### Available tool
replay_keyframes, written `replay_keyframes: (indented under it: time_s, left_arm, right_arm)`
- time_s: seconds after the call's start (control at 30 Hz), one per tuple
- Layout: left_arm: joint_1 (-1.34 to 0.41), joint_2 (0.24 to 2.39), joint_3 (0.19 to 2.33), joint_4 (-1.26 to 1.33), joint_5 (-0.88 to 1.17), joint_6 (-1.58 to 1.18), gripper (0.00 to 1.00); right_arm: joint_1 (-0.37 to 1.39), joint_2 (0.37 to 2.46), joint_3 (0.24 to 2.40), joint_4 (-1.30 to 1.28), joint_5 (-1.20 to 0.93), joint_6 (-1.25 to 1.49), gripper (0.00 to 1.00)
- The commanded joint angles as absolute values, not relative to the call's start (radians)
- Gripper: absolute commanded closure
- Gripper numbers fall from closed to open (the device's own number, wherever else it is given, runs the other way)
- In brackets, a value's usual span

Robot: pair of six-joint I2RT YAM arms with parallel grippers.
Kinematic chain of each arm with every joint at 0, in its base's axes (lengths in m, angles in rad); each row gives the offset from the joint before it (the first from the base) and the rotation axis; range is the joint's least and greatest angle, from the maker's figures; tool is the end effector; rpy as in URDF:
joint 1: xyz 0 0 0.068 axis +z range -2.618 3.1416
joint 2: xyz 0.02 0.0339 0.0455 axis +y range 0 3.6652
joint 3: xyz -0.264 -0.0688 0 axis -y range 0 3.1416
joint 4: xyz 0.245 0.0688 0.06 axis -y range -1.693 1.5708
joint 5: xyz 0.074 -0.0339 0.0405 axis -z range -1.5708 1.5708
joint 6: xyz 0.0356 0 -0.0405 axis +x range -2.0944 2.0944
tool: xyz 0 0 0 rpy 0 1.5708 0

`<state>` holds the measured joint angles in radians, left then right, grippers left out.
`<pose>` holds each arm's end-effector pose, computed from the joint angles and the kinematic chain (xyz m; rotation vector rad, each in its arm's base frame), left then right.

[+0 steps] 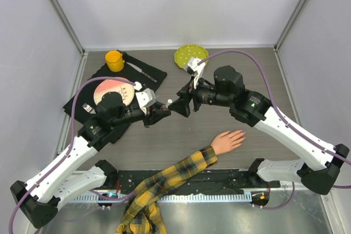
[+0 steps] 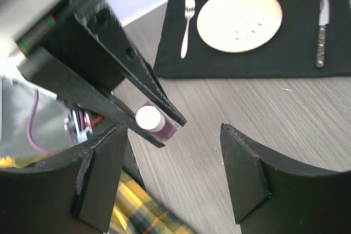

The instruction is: Paint the nails

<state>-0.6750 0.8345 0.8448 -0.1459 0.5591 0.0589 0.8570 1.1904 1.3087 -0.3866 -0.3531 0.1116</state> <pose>0.1368 -0.1337 0.3576 1.0205 1.4525 -0.9267 0.1621 0.2059 0.4187 -0.9445 1.6972 0.9868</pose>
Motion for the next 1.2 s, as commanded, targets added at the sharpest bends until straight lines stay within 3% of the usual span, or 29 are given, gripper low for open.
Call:
replay_keyframes:
  time_s: [0.0, 0.2, 0.57, 0.83, 0.9, 0.97, 1.1, 1.13, 1.17]
  left_arm:
    - [-0.678, 0.789, 0.810, -0.061, 0.425, 0.101, 1.00]
    - [-0.678, 0.772, 0.790, -0.028, 0.338, 0.089, 1.00]
    - [-0.678, 0.759, 0.772, -0.005, 0.342, 0.068, 1.00]
    - [-0.678, 0.759, 0.773, 0.024, 0.425, 0.037, 1.00]
    - [-0.678, 0.758, 0.776, 0.029, 0.462, 0.026, 1.00]
    - [-0.678, 0.755, 0.779, 0.050, 0.535, 0.008, 1.00]
    - [-0.678, 0.772, 0.828, 0.026, 0.826, -0.066, 1.00]
    - [-0.677, 0.807, 0.847, 0.023, 1.074, -0.092, 1.00]
    - [-0.678, 0.831, 0.886, 0.029, 1.189, -0.185, 1.00]
  right_arm:
    - [0.861, 1.161, 1.310, -0.287, -0.242, 0.238, 0.26]
    - [0.919, 1.195, 1.310, -0.193, -0.151, 0.331, 0.42]
    - [0.971, 1.266, 1.345, -0.207, -0.066, 0.314, 0.52]
    - [0.973, 1.275, 1.342, -0.210, -0.064, 0.292, 0.72]
    - [0.973, 1.270, 1.338, -0.218, -0.067, 0.279, 0.84]
    - [0.973, 1.258, 1.332, -0.225, -0.092, 0.241, 0.99]
    - [0.969, 1.209, 1.301, -0.258, -0.288, 0.109, 0.99]
    - [0.960, 1.198, 1.292, -0.268, -0.483, 0.050, 0.99]
    - [0.954, 1.180, 1.283, -0.275, -0.579, 0.023, 0.99]
